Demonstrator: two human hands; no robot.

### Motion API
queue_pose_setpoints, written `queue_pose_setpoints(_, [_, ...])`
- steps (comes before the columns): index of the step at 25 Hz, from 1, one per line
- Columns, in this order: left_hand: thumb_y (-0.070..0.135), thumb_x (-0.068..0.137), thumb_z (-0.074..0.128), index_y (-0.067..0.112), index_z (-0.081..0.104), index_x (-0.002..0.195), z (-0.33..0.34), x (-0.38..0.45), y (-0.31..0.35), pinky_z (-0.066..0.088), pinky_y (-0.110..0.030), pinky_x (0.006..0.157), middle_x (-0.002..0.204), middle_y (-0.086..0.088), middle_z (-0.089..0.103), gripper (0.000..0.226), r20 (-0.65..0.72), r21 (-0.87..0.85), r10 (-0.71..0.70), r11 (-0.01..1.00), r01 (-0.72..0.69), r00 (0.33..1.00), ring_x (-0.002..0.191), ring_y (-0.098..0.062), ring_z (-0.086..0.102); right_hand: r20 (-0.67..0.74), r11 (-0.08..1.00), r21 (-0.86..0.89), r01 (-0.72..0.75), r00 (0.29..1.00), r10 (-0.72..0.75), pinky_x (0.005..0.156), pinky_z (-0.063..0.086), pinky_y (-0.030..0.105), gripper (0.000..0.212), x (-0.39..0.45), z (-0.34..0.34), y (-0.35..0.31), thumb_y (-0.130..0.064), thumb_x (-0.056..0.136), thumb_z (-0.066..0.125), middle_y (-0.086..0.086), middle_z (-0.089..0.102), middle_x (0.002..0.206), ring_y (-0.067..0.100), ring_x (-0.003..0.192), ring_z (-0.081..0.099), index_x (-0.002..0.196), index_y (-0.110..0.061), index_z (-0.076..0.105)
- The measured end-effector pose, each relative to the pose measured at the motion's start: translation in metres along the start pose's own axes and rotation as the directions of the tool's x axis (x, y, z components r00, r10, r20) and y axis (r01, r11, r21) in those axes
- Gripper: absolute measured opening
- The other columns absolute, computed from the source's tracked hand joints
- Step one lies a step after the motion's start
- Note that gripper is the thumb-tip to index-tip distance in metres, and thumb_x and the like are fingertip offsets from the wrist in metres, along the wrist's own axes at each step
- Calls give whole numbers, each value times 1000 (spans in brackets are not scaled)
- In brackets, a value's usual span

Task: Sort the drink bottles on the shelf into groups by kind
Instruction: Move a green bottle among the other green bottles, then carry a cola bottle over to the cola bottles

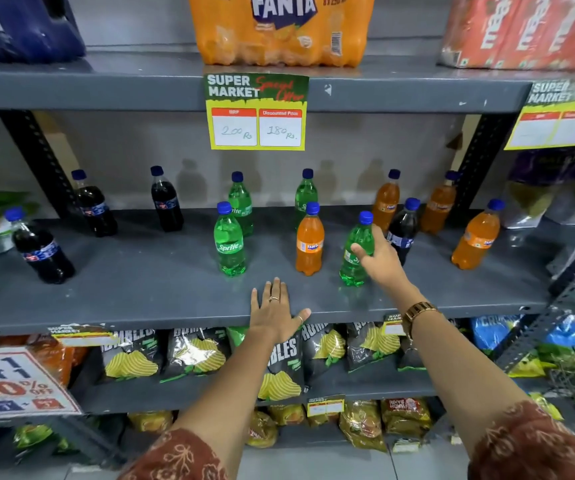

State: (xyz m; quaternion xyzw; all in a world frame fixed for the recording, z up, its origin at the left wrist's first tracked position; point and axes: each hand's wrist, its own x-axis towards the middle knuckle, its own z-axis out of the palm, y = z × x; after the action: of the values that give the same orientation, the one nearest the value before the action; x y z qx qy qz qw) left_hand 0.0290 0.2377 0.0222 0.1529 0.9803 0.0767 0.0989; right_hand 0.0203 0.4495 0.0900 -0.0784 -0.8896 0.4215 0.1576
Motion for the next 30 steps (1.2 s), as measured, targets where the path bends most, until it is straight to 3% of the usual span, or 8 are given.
queue_pose_setpoints(4, [62,91,24,6,-5,147,3,4,-1,-10,-47,115,158,-10,-8,83,-8,8,4,1000,-4,1000,144,-25,-9,27,999,42,-27,999,26,87,39,36,50,20,8,0,-21,90,54,18,57,122,37,111,54,134,-19,31])
queue_pose_setpoints(11, [61,92,24,6,-5,147,2,6,-2,-7,-47,116,158,-10,-8,84,10,9,12,1000,-12,1000,144,-25,-10,71,995,102,-15,997,8,101,40,51,55,38,28,-4,-19,92,48,19,51,130,37,120,47,139,-17,20])
queue_pose_setpoints(16, [61,92,24,6,-6,147,1,5,-3,-8,-47,116,158,-10,-10,83,24,-2,17,1000,-17,1000,144,-25,-11,65,986,162,-39,997,29,112,25,47,65,39,33,-5,-19,94,45,16,25,151,32,137,27,145,-16,5])
queue_pose_setpoints(19, [60,92,24,7,-7,147,0,4,-3,-9,-46,115,158,-9,-11,83,27,-18,18,1000,-18,999,144,-25,-12,-176,991,119,55,984,-33,104,36,44,56,30,28,-5,-24,92,48,15,39,144,29,129,40,141,-12,23])
queue_pose_setpoints(21, [60,92,24,7,-6,147,0,4,-4,-9,-46,115,158,-9,-11,83,21,-20,22,1000,-21,1000,144,-25,-12,-439,990,47,130,893,-96,88,43,38,40,25,18,-4,-21,89,50,15,56,123,30,111,51,127,-10,42])
queue_pose_setpoints(23, [61,92,24,7,-6,147,0,4,-4,-8,-46,115,158,-9,-10,83,20,-20,24,1000,-23,1000,144,-25,-12,-591,994,-33,101,801,-101,85,43,41,31,28,6,0,-13,86,50,19,56,115,36,105,49,116,-6,48])
queue_pose_setpoints(27, [61,92,24,6,-5,147,0,4,-2,-8,-46,115,158,-10,-10,83,21,-13,21,1000,-20,1000,144,-25,-11,-691,997,-76,-28,722,-32,88,44,51,37,39,-9,10,-7,80,56,22,48,123,39,108,44,115,-4,43])
queue_pose_setpoints(30, [61,92,25,6,-5,147,1,4,-3,-7,-47,115,158,-10,-9,83,12,-11,25,1000,-25,1000,144,-25,-11,-660,986,-59,-154,747,77,95,41,52,55,51,-11,17,-9,79,63,22,44,132,40,117,42,126,-4,35])
